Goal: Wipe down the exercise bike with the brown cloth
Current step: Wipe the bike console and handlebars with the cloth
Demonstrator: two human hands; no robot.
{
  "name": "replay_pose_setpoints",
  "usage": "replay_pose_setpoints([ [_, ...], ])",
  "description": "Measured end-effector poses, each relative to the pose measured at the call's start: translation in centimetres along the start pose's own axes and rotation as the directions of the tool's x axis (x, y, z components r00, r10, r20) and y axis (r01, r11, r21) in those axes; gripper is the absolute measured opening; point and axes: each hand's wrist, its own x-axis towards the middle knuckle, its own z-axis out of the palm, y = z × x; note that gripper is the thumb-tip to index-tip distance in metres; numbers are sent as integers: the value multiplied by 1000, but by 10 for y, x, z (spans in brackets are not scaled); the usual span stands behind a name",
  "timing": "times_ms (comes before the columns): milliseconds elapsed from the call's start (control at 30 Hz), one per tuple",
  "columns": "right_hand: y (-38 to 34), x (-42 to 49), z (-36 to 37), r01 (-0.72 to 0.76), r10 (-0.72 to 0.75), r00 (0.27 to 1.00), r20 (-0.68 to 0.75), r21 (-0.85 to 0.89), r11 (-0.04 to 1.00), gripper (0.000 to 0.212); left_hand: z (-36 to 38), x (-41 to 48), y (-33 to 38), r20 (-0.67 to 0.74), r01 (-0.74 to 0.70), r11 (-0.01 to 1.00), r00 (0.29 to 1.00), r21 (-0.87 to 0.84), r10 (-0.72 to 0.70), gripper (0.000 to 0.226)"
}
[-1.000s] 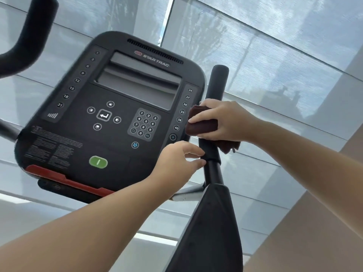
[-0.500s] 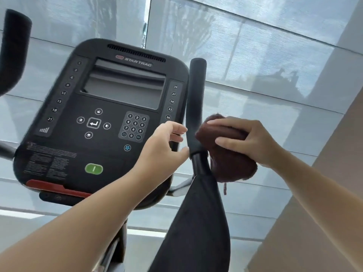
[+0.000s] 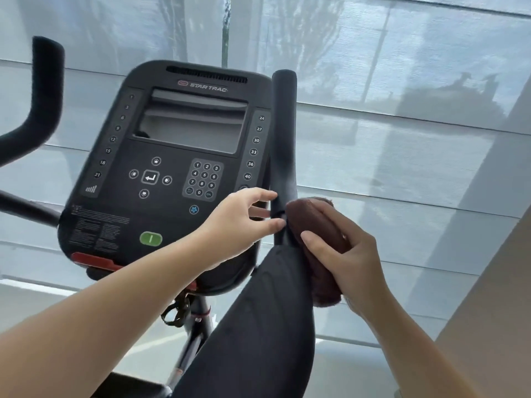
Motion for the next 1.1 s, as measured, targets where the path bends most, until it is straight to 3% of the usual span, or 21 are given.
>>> replay_pose_setpoints([
  [100,1,10,-9,22,-24,999,24,108,994,35,-5,4,7,2,53,997,999,64,-54,34],
  [233,8,56,-4,85,-57,983,-172,163,983,33,-7,2,17,49,114,990,992,84,-119,36],
  [400,21,48,19,2,20,997,-73,292,956,35,1,-5,24,10,151,988,988,24,-152,46],
  [600,25,2,7,126,-127,992,-2,174,977,43,8,-6,24,-71,206,978,976,-22,-207,46],
  [700,28,29,-1,135,-131,991,-34,241,961,41,12,-8,27,-87,226,974,970,-19,-227,48],
  [800,31,77,5,142,-77,975,-209,313,939,41,13,-10,29,-108,251,968,962,-24,-252,49],
  [933,34,103,24,49,13,990,-139,429,902,36,13,-11,30,-107,281,957,952,-78,-288,51],
  [1100,50,46,29,-3,74,990,-123,502,865,41,15,-9,30,-136,277,955,947,-103,-290,53],
])
